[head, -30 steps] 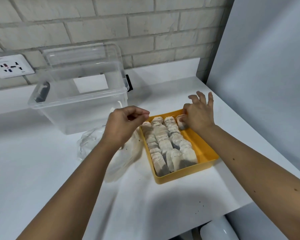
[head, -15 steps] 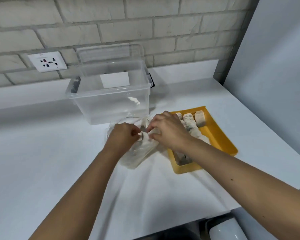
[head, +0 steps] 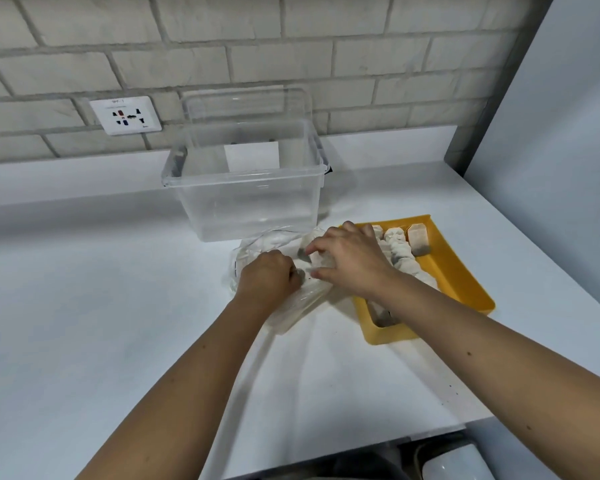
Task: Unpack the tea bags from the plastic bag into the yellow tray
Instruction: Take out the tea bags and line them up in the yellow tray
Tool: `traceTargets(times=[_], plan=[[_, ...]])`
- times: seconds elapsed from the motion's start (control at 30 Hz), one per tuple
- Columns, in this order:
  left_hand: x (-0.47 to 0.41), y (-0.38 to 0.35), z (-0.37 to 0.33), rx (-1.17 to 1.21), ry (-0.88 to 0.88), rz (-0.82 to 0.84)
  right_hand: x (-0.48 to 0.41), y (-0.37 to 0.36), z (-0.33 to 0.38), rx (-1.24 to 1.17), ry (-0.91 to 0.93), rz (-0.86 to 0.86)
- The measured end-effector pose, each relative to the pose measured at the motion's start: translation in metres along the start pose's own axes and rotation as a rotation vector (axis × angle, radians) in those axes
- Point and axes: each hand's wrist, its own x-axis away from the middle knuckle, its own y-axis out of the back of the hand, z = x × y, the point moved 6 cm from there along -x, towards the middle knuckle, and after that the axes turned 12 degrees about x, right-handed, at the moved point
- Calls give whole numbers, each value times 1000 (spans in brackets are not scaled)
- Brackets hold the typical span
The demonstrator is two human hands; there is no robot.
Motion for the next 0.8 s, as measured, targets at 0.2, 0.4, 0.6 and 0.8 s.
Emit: traceTargets(times=[0.2, 0.4, 0.6, 0.8], plan=[[19, 38, 7, 379, -46, 1, 0, -2, 21, 3, 37, -82], [25, 53, 22, 1059, 102, 41, -3, 4, 21, -91, -117, -150], [24, 70, 42, 1100, 160, -175, -17, -2, 43, -440, -50, 13], [29, 76, 59, 1011, 238, -306, -37, -60, 65, -719, -228, 431]])
